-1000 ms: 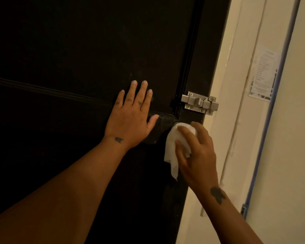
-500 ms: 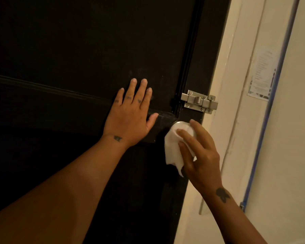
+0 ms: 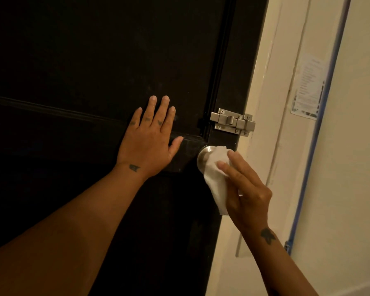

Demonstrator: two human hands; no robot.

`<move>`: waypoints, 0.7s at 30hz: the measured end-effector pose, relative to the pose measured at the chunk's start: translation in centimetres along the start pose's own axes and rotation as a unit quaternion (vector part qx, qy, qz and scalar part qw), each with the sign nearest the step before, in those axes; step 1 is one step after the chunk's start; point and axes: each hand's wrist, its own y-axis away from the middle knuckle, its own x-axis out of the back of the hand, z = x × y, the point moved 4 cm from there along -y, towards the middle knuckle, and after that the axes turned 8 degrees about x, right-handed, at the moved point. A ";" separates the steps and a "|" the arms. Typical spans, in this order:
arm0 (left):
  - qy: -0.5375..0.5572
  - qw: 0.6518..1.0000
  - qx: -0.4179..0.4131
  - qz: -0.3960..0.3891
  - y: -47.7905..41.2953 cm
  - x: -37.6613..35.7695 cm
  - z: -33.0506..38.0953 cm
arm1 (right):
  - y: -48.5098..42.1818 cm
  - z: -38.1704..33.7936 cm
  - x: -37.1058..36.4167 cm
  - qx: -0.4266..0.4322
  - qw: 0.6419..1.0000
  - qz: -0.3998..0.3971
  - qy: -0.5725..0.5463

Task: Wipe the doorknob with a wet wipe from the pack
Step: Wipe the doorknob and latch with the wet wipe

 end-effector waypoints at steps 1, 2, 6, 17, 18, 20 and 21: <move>0.003 1.000 0.001 0.001 0.0 0.0 0.0 | -0.1 0.0 -0.1 -0.015 1.000 0.007 -0.004; 0.007 1.000 0.001 0.002 0.0 0.1 0.0 | -0.2 -0.3 -0.4 -0.021 1.000 -0.001 0.005; 0.023 1.000 -0.001 0.006 0.0 0.1 0.1 | -0.1 -0.9 -0.7 0.032 0.997 -0.051 0.052; 0.022 1.000 -0.003 0.018 -0.1 0.1 0.0 | -2.0 -1.1 0.2 0.017 0.999 -0.034 0.001; 0.022 1.000 -0.003 0.020 -0.1 0.1 0.1 | -2.3 -0.9 1.1 0.008 1.000 -0.021 0.004; 0.024 1.000 -0.003 0.019 -0.1 0.1 0.1 | -3.0 -0.3 3.2 -0.019 0.999 0.026 0.034; 0.024 1.000 -0.002 0.018 -0.1 0.0 0.0 | -3.5 0.2 4.2 -0.032 0.997 0.051 0.055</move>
